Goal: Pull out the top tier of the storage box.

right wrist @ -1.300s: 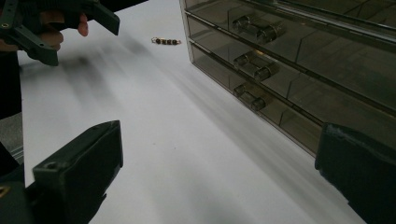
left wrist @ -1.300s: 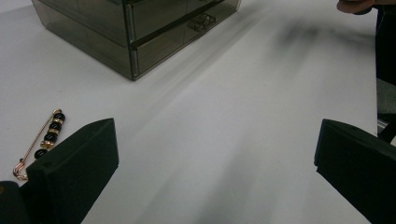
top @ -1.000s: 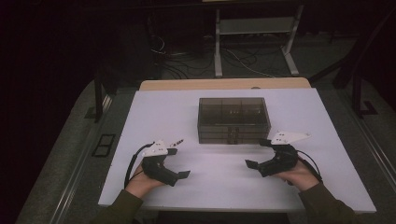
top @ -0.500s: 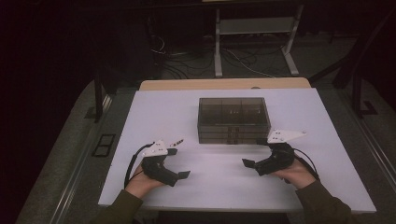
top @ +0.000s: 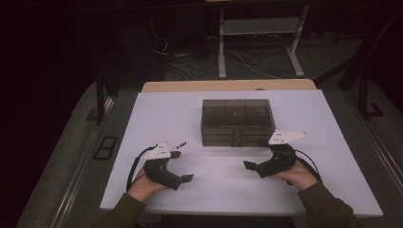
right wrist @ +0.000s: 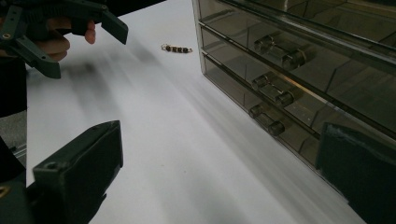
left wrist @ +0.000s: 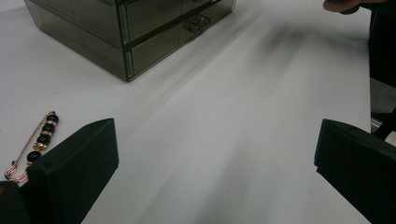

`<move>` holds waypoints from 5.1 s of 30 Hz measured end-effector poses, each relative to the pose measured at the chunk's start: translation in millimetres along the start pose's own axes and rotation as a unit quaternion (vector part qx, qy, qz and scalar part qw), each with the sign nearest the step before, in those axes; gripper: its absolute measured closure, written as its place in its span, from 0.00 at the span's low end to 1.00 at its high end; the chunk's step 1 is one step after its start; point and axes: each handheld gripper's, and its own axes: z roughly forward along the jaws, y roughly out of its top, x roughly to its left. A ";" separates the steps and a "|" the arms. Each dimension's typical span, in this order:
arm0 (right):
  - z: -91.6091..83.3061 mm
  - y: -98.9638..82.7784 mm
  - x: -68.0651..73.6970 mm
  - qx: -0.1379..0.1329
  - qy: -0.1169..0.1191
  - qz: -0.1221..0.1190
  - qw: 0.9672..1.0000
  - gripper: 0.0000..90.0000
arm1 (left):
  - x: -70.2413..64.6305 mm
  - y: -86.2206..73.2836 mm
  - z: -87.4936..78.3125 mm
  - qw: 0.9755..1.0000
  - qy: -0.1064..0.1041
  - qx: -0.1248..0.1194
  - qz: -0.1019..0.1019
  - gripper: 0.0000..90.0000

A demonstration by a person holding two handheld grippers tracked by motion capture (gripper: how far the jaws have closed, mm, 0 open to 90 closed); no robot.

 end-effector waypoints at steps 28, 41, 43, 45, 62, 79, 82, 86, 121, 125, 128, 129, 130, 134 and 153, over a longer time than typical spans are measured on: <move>18.3 10.5 -1.1 -0.001 -0.002 -0.008 1.000 0.01 | -1.4 -0.2 0.3 1.000 -0.003 0.004 0.008 0.00; 21.4 10.2 -1.8 -0.012 -0.002 -0.015 1.000 0.01 | -0.3 -1.7 2.0 1.000 -0.004 0.005 0.005 0.00; 20.3 10.2 -1.5 -0.012 -0.008 -0.019 1.000 0.01 | 0.0 -1.9 1.8 1.000 -0.002 0.002 0.005 0.00; 20.2 9.8 -1.1 -0.009 -0.011 -0.022 1.000 0.01 | 0.0 -2.3 1.9 1.000 -0.002 0.004 0.007 0.00; 20.1 8.3 3.0 0.000 -0.036 -0.056 0.998 0.01 | 0.0 -2.7 2.2 1.000 -0.002 0.003 0.010 0.00; 19.9 7.3 6.1 0.006 -0.059 -0.087 0.994 0.01 | -0.1 -2.5 1.9 1.000 0.000 0.005 0.011 0.00; 19.9 7.2 6.7 0.007 -0.064 -0.096 0.993 0.01 | -0.5 -2.6 2.2 1.000 -0.001 0.006 0.011 0.00; 20.0 7.0 7.2 0.007 -0.068 -0.100 0.993 0.01 | -0.6 -2.6 2.2 1.000 -0.001 0.006 0.011 0.00; 21.2 7.3 16.1 0.017 -0.118 -0.163 0.979 0.01 | -0.1 -2.4 1.2 1.000 0.000 0.005 0.012 0.00; 21.1 7.5 16.5 0.018 -0.123 -0.171 0.977 0.01 | 0.1 -2.4 1.2 1.000 0.001 0.006 0.012 0.00; 21.4 7.4 17.0 0.019 -0.126 -0.175 0.976 0.01 | 0.0 -2.4 1.1 1.000 0.001 0.005 0.012 0.00; 21.4 7.4 17.0 0.019 -0.126 -0.175 0.976 0.01 | 0.0 -2.4 1.1 1.000 0.001 0.005 0.012 0.00; 21.4 7.5 17.7 0.020 -0.130 -0.178 0.975 0.01 | 0.0 -2.4 1.1 1.000 0.001 0.005 0.012 0.00; 21.4 7.6 18.3 0.020 -0.136 -0.186 0.973 0.01 | -0.1 -2.4 0.9 1.000 0.001 0.004 0.012 0.00; 22.2 7.7 21.1 0.024 -0.156 -0.213 0.964 0.01 | 0.2 -2.4 0.8 1.000 0.001 0.004 0.012 0.00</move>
